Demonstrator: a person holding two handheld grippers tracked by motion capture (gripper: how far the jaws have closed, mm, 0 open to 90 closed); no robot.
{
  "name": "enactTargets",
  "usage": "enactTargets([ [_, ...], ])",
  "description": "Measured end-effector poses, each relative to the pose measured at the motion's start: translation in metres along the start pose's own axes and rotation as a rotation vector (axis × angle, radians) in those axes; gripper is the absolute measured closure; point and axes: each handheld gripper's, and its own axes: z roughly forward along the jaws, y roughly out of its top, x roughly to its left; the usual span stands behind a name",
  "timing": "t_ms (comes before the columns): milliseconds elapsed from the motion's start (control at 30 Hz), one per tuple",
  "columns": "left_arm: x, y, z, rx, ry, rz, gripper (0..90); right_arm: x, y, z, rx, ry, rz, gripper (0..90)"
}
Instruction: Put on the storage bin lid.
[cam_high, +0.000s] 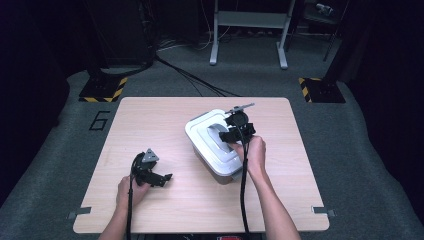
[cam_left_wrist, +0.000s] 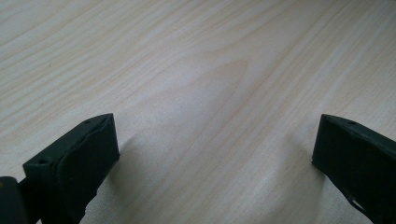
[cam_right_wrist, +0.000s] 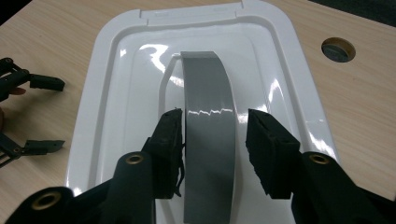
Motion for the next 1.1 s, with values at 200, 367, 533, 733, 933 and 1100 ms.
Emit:
enactTargets([
  [200,0.0,0.0,0.0,0.0,0.0,0.0,0.2,-0.005,-0.002,-0.008,-0.015,0.013,0.011,39.5],
  [367,0.0,0.0,0.0,0.0,0.0,0.0,0.2,-0.015,-0.005,-0.02,-0.039,0.007,0.02,24.7],
  [533,0.0,0.0,0.0,0.0,0.0,0.0,0.2,-0.035,-0.014,-0.039,-0.074,-0.045,0.049,15.0],
  [733,0.0,0.0,0.0,0.0,0.0,0.0,0.2,-0.06,-0.03,-0.055,-0.097,-0.108,0.078,11.8],
  [933,0.0,0.0,0.0,0.0,0.0,0.0,0.2,-0.089,-0.055,-0.059,-0.103,-0.157,0.139,7.2],
  [1100,0.0,0.0,0.0,0.0,0.0,0.0,0.2,-0.115,-0.087,-0.056,-0.116,-0.164,0.211,6.4],
])
